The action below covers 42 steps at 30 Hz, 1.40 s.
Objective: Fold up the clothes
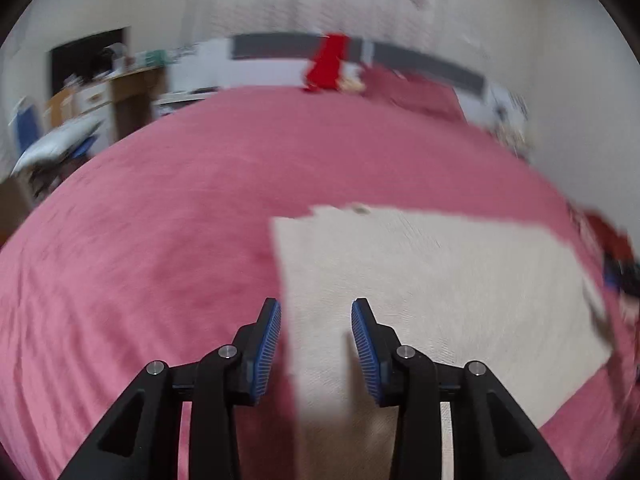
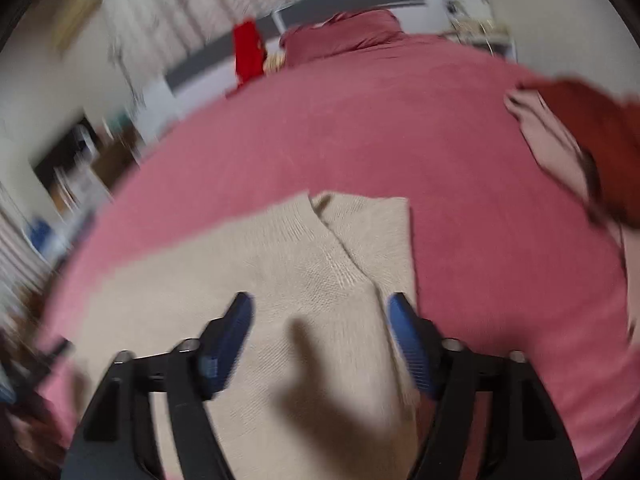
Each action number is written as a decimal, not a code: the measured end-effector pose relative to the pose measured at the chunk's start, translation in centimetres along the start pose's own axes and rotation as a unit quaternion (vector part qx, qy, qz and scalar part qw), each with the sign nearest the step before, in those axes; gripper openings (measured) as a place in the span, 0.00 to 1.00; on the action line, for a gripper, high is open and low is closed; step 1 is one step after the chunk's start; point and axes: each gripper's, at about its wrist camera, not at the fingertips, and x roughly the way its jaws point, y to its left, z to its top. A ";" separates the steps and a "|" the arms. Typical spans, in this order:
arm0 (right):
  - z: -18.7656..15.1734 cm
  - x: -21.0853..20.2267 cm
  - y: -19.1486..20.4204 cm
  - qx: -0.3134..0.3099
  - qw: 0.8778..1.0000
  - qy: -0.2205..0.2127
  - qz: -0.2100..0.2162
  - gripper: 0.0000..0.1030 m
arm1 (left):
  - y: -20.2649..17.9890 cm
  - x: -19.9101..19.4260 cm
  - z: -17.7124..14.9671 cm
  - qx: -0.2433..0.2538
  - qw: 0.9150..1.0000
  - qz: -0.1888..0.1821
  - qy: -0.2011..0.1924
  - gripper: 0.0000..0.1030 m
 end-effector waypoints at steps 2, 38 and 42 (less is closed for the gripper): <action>-1.1 -1.2 -1.4 -0.002 1.000 0.028 0.013 0.81 | 1.3 0.6 -1.0 -0.012 0.999 0.016 0.042 0.36; -2.6 1.7 -2.7 0.045 0.993 0.066 0.085 0.98 | -0.6 4.8 2.9 0.039 0.993 0.065 0.088 0.37; -1.5 2.2 -2.7 0.032 0.994 0.056 0.092 0.98 | -0.9 5.4 2.8 0.051 0.992 0.073 0.092 0.37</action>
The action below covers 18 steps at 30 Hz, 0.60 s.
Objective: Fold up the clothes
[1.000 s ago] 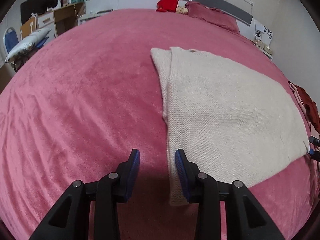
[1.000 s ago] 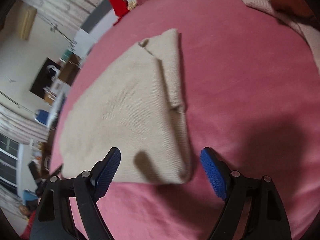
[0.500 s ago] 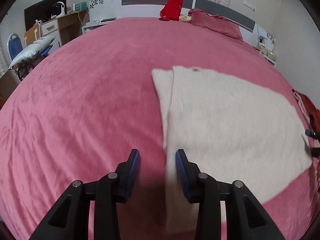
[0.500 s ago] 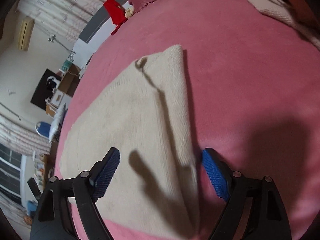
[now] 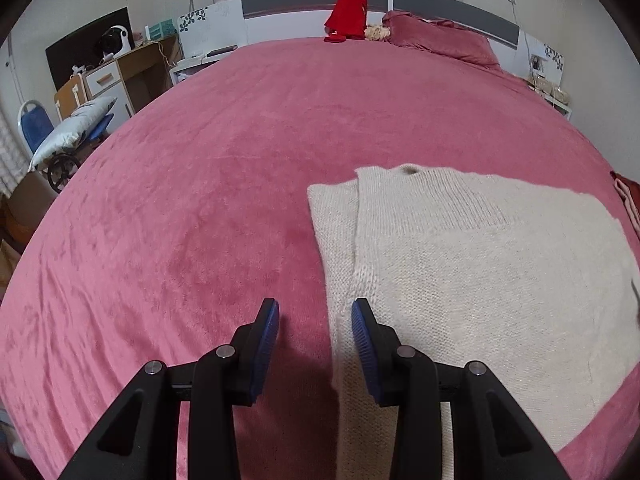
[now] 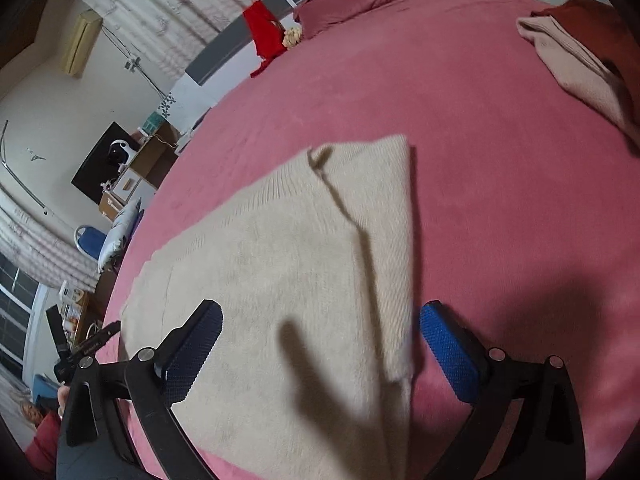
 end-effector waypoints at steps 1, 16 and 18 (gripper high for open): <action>0.3 0.4 -0.1 0.000 1.000 0.003 -0.001 0.98 | -0.1 0.1 0.1 0.002 1.000 -0.001 0.000 0.37; 2.6 3.5 -0.8 0.007 0.996 0.047 0.074 0.94 | -0.9 1.3 0.8 0.016 1.000 -0.014 0.010 0.37; 2.7 3.9 -0.7 0.007 0.994 0.058 0.088 0.77 | -0.7 1.4 0.8 0.013 1.000 -0.020 0.012 0.37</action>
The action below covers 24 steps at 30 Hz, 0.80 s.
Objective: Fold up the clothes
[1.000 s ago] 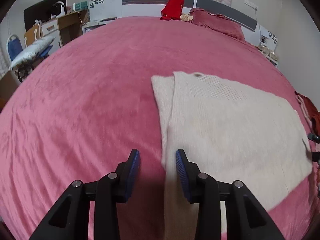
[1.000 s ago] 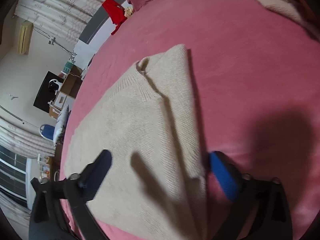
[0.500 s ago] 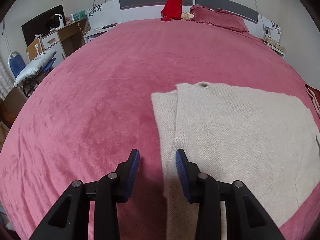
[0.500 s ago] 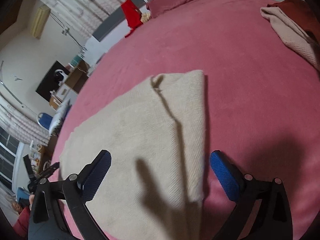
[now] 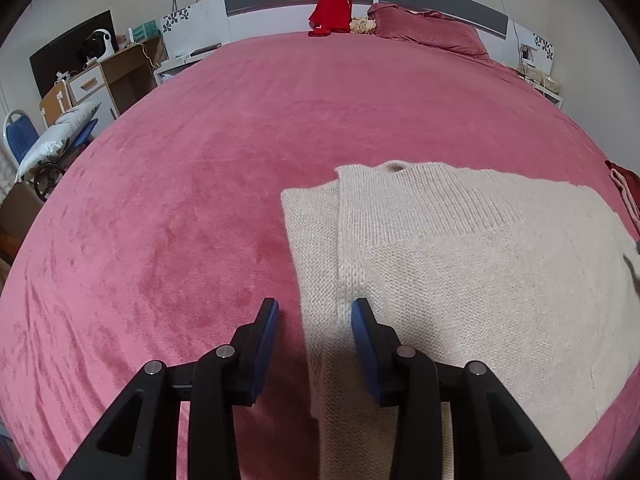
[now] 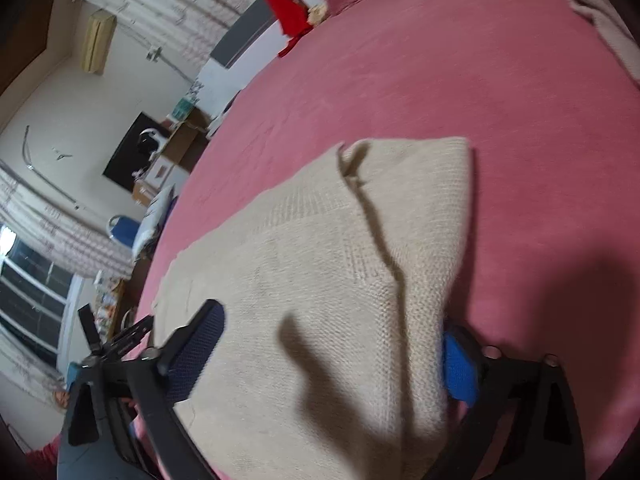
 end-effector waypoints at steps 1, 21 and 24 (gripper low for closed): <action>0.1 0.3 -0.2 0.007 1.000 0.008 0.006 0.60 | 0.2 0.0 0.0 -0.003 1.000 -0.004 0.001 0.37; 0.6 1.1 -2.6 0.044 0.998 0.035 0.019 0.33 | 2.6 1.6 0.9 -0.088 0.980 -0.167 0.057 0.37; 0.7 1.0 -2.6 0.043 0.998 0.036 0.021 0.33 | 2.8 2.1 1.0 -0.104 0.974 -0.192 0.059 0.37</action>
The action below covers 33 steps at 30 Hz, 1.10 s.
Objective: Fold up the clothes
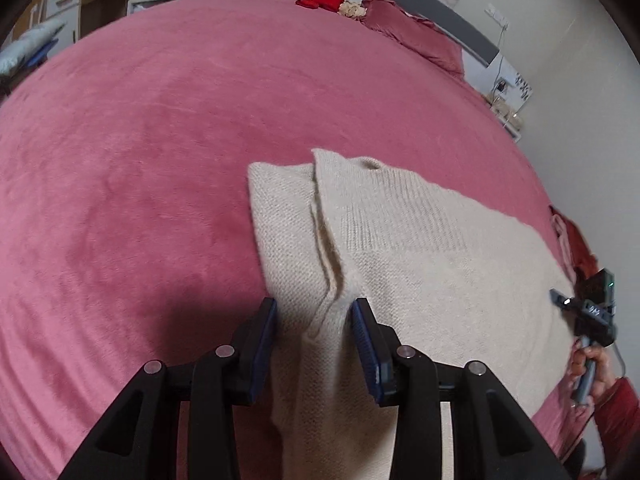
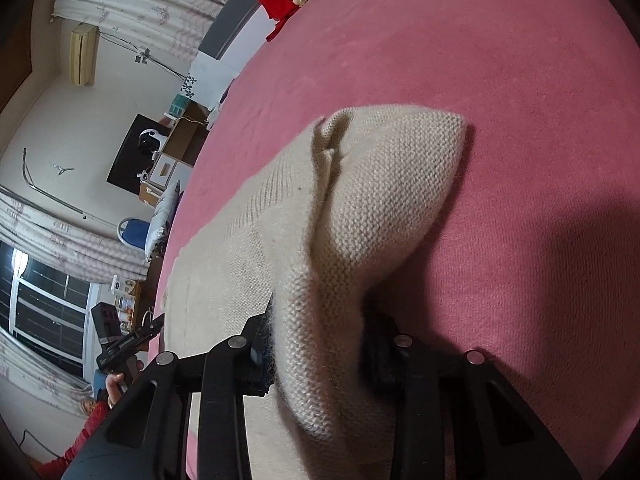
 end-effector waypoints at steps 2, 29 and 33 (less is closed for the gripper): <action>0.0 0.0 -0.1 -0.001 1.000 -0.001 0.003 0.33 | 0.9 -0.2 0.1 -0.025 0.999 -0.041 -0.002 0.37; -0.9 -2.2 1.7 0.071 0.997 -0.024 0.019 0.24 | -5.3 -1.5 0.3 0.019 0.999 -0.012 -0.042 0.12; -2.1 -4.2 2.1 0.110 0.989 -0.041 0.087 0.24 | -5.9 -5.3 -0.8 0.006 0.994 -0.079 -0.073 0.12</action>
